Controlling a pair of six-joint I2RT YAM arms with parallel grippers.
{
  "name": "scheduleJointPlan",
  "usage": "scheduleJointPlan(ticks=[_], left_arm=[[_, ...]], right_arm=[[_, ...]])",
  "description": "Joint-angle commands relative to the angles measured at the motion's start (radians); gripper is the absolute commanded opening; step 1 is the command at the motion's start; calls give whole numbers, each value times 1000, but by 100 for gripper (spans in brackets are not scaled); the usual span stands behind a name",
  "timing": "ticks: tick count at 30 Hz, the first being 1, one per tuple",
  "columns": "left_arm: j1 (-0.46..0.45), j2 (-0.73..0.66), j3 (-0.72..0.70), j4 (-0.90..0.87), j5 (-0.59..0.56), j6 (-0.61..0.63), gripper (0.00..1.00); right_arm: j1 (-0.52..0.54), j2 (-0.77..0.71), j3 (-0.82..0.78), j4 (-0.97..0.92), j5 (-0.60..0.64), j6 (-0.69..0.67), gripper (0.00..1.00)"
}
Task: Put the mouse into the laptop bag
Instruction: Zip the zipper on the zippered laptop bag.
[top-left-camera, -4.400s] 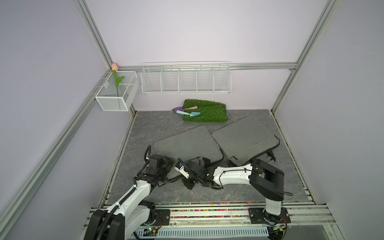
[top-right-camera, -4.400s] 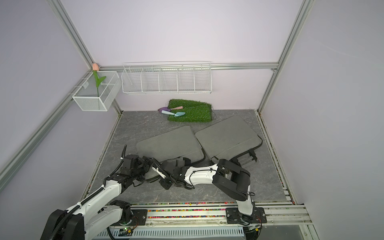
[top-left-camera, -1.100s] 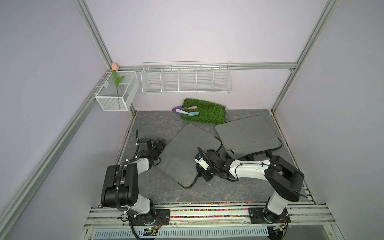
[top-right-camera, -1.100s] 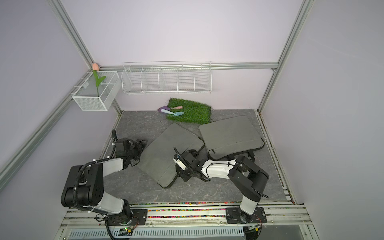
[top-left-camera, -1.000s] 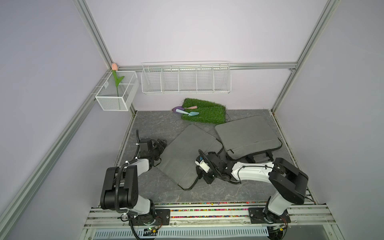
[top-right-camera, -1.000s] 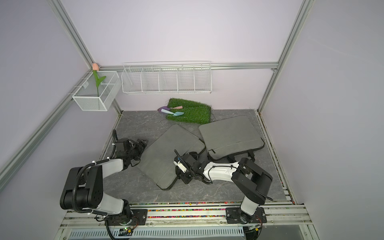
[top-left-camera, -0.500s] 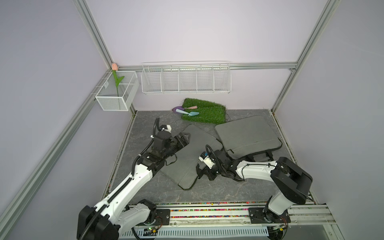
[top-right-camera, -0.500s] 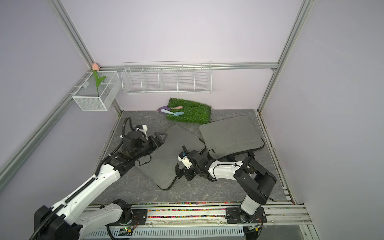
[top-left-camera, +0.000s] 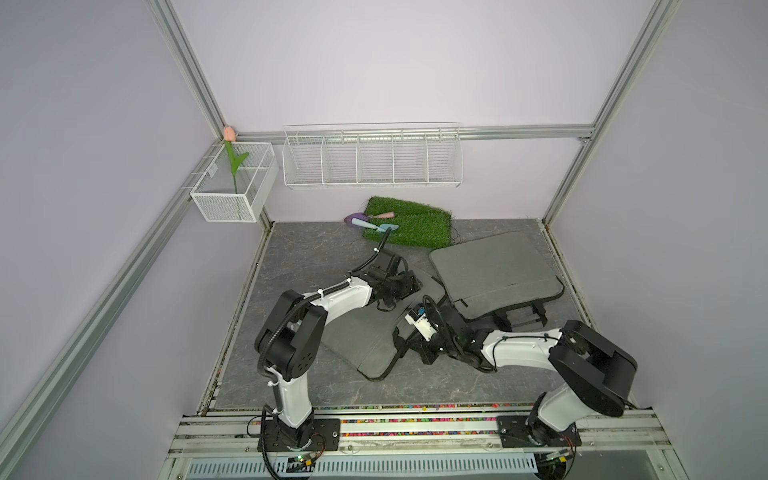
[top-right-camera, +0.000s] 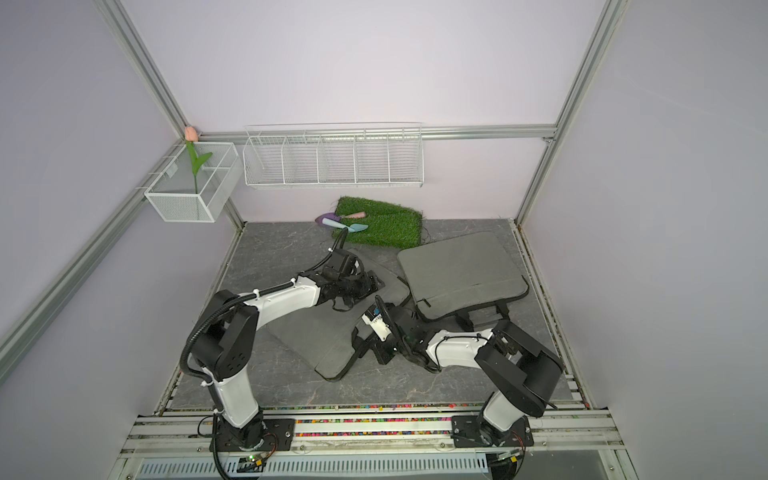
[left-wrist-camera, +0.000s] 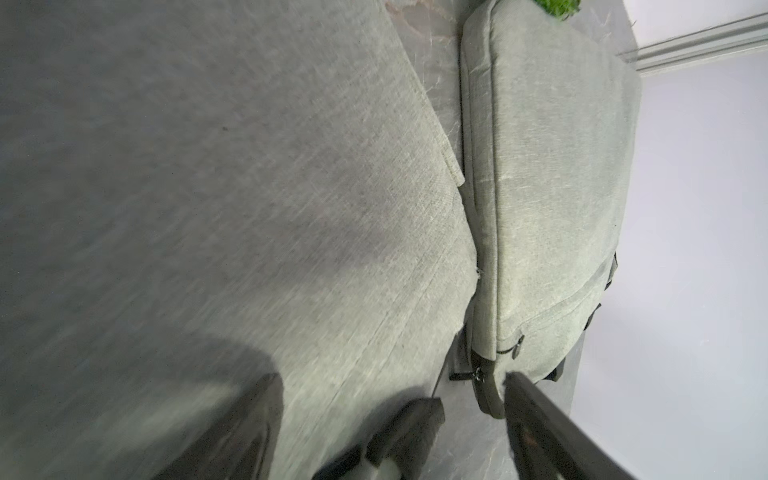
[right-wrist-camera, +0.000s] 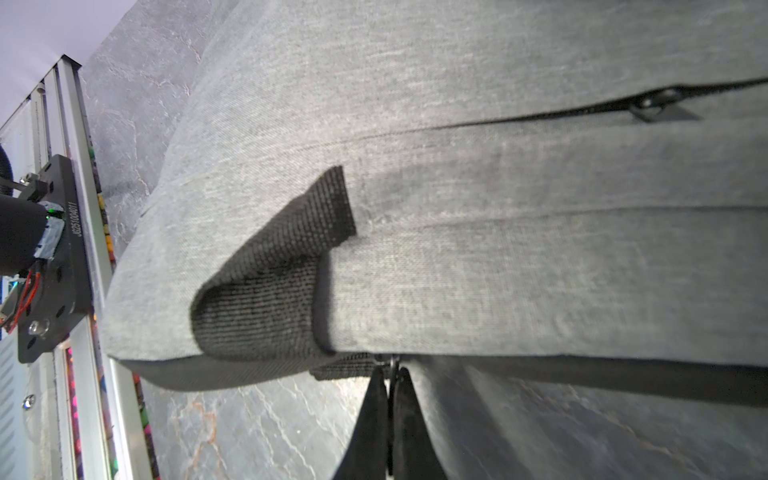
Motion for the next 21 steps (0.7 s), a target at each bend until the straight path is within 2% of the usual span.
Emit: scheduleJointPlan(ticks=[1, 4, 9, 16, 21], left_arm=[[-2, 120, 84, -9, 64, -17, 81], [-2, 195, 120, -13, 19, -25, 81], [-4, 279, 166, 16, 21, -43, 81], [-6, 292, 185, 18, -6, -36, 81], [-6, 317, 204, 19, 9, -42, 80]], right_arm=[[23, -10, -6, 49, 28, 5, 6], [65, -12, 9, 13, 74, 4, 6], [163, -13, 35, -32, 141, 4, 6], [310, -23, 72, -79, 209, -14, 6], [416, 53, 173, -133, 228, 12, 6]])
